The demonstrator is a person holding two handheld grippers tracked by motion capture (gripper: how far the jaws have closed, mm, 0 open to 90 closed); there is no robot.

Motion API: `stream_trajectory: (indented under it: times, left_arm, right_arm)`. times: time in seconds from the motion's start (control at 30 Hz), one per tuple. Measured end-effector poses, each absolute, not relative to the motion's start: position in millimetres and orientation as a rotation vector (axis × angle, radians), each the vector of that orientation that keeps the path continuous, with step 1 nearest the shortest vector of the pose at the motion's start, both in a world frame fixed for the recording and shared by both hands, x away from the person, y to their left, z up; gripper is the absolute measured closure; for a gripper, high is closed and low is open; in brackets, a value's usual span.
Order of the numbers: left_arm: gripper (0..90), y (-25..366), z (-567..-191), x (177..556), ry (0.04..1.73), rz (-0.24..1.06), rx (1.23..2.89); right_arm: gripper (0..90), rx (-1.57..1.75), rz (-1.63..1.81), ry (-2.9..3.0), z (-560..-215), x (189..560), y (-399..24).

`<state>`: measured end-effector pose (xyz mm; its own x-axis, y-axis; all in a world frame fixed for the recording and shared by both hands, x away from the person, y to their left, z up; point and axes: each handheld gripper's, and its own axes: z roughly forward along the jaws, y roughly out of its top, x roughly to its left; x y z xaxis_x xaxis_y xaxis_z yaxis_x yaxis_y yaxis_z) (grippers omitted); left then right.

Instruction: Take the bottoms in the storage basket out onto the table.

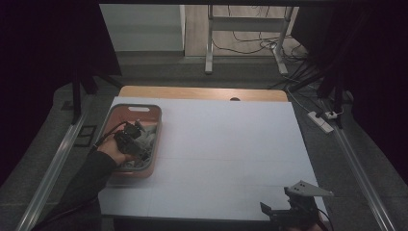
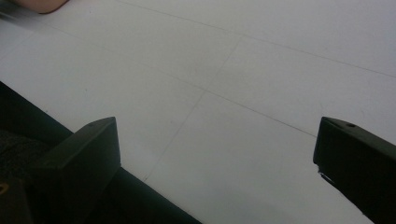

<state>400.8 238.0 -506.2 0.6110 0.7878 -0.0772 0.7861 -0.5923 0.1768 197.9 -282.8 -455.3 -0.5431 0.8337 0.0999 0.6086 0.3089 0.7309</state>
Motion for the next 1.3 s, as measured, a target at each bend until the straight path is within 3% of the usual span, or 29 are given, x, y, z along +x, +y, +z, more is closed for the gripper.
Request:
stream_trajectory:
  times: [0.13,0.27,0.37,0.57,0.9,1.3]
  left_arm:
    - [3.7,234.7,-505.9,399.8,1.318,0.056,2.664]
    - [20.1,237.0,-502.8,398.9,1.318,0.065,2.655]
    - [38.9,242.4,-498.3,397.3,1.317,0.073,2.633]
    - [55.8,248.6,-493.8,400.7,1.386,0.001,2.578]
    - [60.1,254.6,-488.5,401.9,1.429,-0.073,2.506]
    - [61.0,260.6,-464.3,397.4,1.406,-0.011,2.446]
  right_arm:
    - [0.7,1.299,1.072,2.284,-455.3,197.4,-282.3]
    - [0.7,1.299,1.073,2.284,-455.4,197.4,-282.6]
    - [0.7,1.299,1.073,2.285,-455.4,197.3,-282.7]
    - [0.7,1.302,1.072,2.284,-455.4,197.5,-282.9]
    - [0.8,1.310,1.070,2.281,-455.3,197.6,-283.3]
    - [0.7,1.315,1.080,2.281,-455.5,198.7,-283.5]
